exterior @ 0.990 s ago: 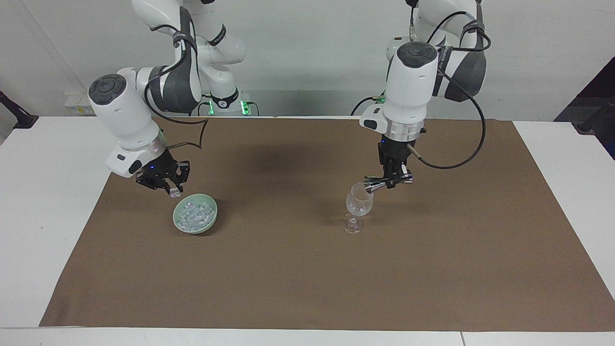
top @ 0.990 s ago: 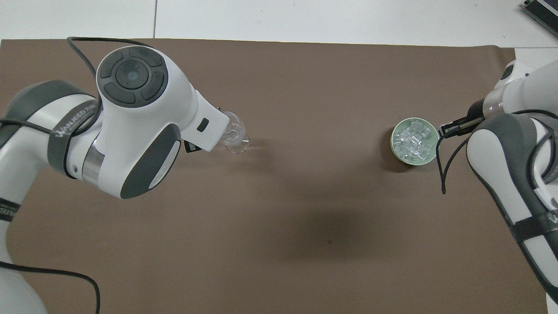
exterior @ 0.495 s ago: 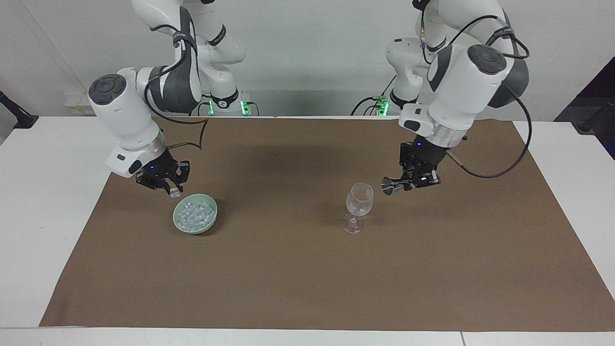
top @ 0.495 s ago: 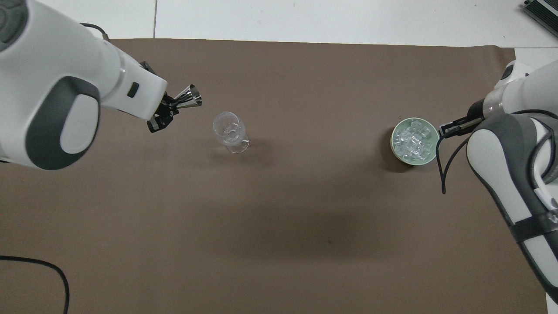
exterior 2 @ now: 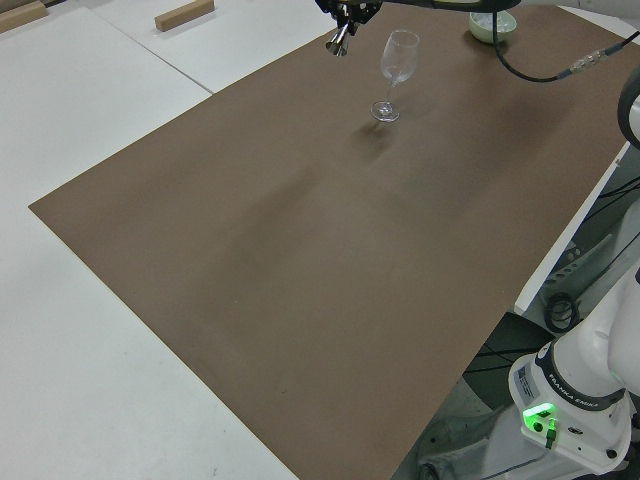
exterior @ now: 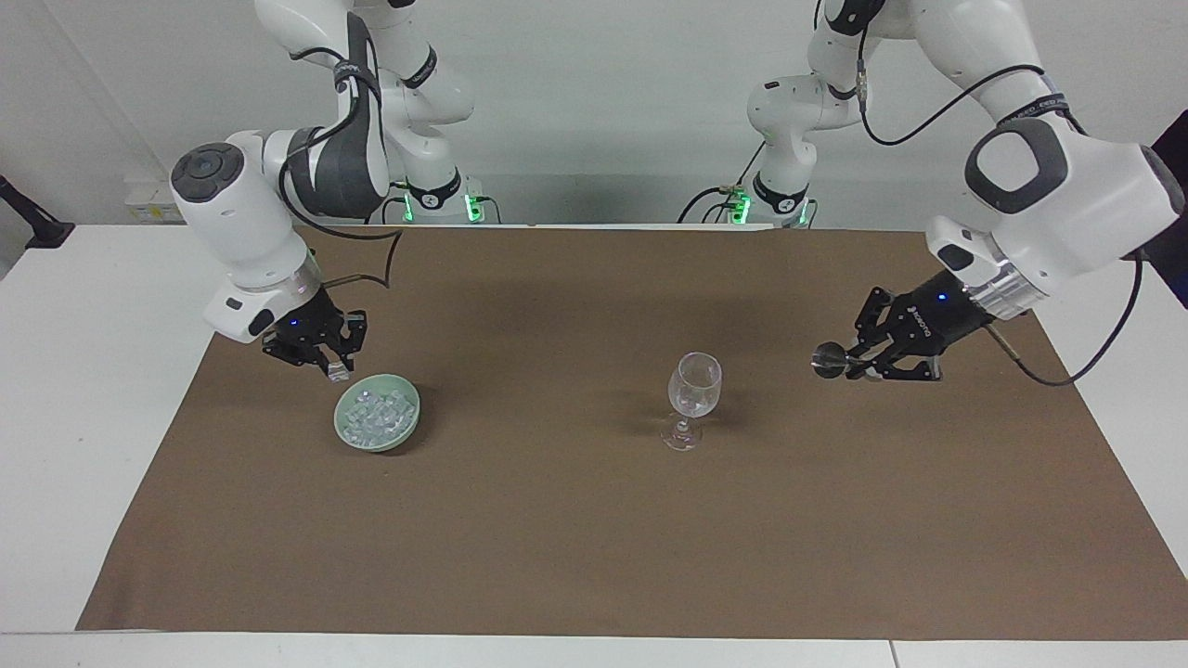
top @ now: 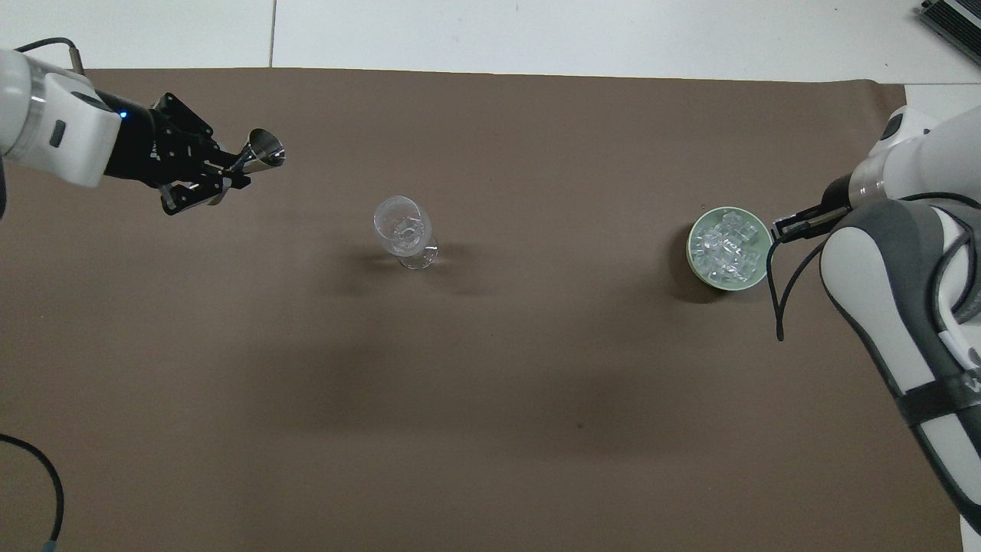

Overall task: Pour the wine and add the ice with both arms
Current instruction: 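Carry the jigger back with the left gripper and lower it down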

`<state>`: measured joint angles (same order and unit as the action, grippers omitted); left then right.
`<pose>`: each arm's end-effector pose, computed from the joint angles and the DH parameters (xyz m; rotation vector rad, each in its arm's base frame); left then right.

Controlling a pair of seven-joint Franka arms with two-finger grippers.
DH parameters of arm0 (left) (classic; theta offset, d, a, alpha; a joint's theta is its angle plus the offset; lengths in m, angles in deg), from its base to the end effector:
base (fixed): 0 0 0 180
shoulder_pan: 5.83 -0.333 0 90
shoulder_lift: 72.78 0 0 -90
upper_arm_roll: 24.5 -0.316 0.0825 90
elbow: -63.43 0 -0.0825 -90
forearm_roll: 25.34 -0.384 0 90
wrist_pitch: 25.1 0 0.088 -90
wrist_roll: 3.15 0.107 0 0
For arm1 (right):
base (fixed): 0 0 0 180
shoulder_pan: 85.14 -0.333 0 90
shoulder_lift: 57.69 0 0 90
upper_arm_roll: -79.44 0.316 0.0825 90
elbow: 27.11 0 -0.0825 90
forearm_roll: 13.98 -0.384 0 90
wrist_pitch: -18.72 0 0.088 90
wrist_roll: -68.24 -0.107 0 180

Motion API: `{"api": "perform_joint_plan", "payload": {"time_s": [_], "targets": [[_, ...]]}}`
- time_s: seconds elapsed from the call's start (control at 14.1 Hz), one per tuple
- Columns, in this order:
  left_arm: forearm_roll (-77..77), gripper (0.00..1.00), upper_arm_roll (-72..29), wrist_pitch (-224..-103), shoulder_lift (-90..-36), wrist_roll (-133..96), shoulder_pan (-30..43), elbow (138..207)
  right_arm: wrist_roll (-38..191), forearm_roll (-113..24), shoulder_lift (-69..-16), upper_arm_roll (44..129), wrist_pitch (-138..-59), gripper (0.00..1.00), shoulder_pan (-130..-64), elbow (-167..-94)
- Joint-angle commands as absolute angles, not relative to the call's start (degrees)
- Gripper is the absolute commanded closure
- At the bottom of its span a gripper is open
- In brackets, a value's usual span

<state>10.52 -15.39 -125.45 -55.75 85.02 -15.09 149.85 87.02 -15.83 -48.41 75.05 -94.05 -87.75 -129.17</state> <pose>0.6499 -0.0380 0.5113 1.9730 -1.6575 0.5661 0.6105 -0.0147 0.4642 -3.0966 -0.4455 -0.0441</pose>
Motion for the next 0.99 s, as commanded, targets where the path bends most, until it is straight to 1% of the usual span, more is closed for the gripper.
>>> {"api": "perform_joint_plan", "payload": {"time_s": [0.0,0.14,0.28,0.49,0.64,0.92], "targets": [[20.32,0.99,-14.4,-121.7,-53.02,94.55,-23.02,152.62,85.82,-15.74,-48.9,75.49,-94.31,1.0,-87.33,-129.32],[27.02,0.99,-14.48,-118.45,-51.08,102.46,-27.17,155.0,85.82,-15.74,-48.9,75.49,-94.31,1.0,-87.33,-129.32],[29.84,0.99,-14.39,-116.69,-48.63,104.95,-30.78,155.19,85.82,-15.74,-48.9,75.49,-94.31,1.0,-87.33,-129.32],[33.0,1.0,-14.3,-112.29,-43.45,110.02,-35.35,155.18,85.91,-15.74,-48.9,75.49,-94.31,1.0,-87.33,-129.23],[34.33,1.0,-14.31,-110.36,-41.15,115.31,-37.81,156.58,85.82,-15.65,-49.51,75.49,-92.21,1.0,-87.25,-126.88],[35.47,1.0,-14.22,-107.28,-36.15,122.16,-41.69,156.85,85.91,-15.74,-52.24,75.58,-89.83,1.0,-87.33,-126.77]]}}
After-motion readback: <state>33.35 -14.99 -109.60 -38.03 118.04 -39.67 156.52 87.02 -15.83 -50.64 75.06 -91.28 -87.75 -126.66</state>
